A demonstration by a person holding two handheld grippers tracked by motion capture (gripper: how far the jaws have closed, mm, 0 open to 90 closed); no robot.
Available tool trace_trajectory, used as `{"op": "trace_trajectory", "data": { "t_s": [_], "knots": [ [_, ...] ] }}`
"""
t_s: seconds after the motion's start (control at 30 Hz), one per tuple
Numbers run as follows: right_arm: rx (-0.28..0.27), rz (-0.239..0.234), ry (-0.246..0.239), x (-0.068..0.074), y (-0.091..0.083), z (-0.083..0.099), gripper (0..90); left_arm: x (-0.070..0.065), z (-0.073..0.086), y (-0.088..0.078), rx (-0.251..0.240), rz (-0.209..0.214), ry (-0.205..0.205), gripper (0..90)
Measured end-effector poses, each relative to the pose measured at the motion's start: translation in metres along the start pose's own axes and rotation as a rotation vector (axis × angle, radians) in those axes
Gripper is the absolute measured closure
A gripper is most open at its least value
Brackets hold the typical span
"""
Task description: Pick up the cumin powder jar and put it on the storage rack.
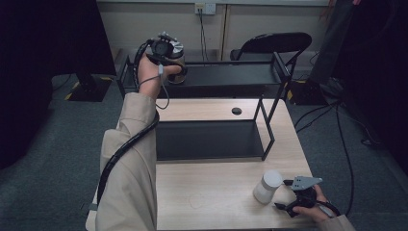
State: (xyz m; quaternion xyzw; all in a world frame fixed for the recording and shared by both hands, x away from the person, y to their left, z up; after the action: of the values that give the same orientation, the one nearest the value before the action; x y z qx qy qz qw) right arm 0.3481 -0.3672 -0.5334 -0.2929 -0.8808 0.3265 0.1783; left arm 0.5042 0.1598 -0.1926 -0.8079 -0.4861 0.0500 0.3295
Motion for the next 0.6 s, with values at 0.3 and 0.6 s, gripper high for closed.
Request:
{"op": "trace_trajectory", "data": {
  "t_s": [0.3,0.6],
  "knots": [
    [0.0,0.0,0.0,0.0,0.0,0.0,0.0,-0.0003,0.0006,0.0051,-0.002,-0.003,-0.006,30.7],
    [0.0,0.0,0.0,0.0,0.0,0.0,0.0,-0.0011,0.0013,0.0067,-0.007,-0.008,-0.013,30.7]
  ]
}}
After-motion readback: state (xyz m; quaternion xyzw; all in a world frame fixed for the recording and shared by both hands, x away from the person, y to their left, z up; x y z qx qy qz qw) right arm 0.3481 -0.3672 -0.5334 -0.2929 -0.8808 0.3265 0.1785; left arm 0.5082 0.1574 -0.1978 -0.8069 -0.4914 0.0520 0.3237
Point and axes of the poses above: each handheld gripper's, and its own axes: y roughly forward along the jaws, z roughly out of its underside, x roughly to its left, the point moved 10 cm from there along y, roughly forward along the jaws, and after that the axes turned 14 degrees about y, right-handed, at the moved point
